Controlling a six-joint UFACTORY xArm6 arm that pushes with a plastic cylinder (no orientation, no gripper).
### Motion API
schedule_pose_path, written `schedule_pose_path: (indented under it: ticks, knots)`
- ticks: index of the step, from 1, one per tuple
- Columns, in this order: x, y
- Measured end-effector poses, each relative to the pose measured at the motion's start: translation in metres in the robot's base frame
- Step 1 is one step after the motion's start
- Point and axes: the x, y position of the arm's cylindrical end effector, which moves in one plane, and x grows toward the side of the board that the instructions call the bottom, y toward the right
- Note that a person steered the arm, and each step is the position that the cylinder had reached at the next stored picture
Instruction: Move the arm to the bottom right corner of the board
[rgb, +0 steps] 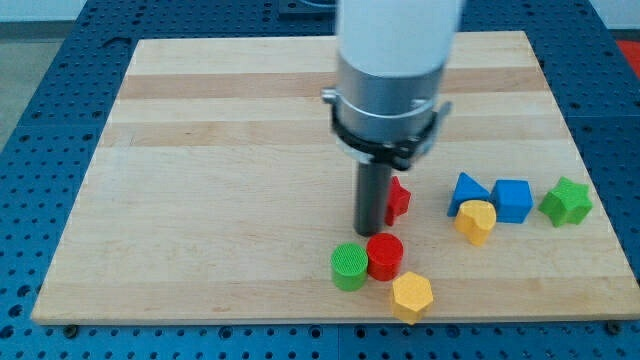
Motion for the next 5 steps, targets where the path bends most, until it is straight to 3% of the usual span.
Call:
schedule_pose_path:
  ticks: [2, 4, 5]
  knots:
    - [-0.050, -0.107]
    - [-0.007, -0.194]
    - [0.049, -0.196]
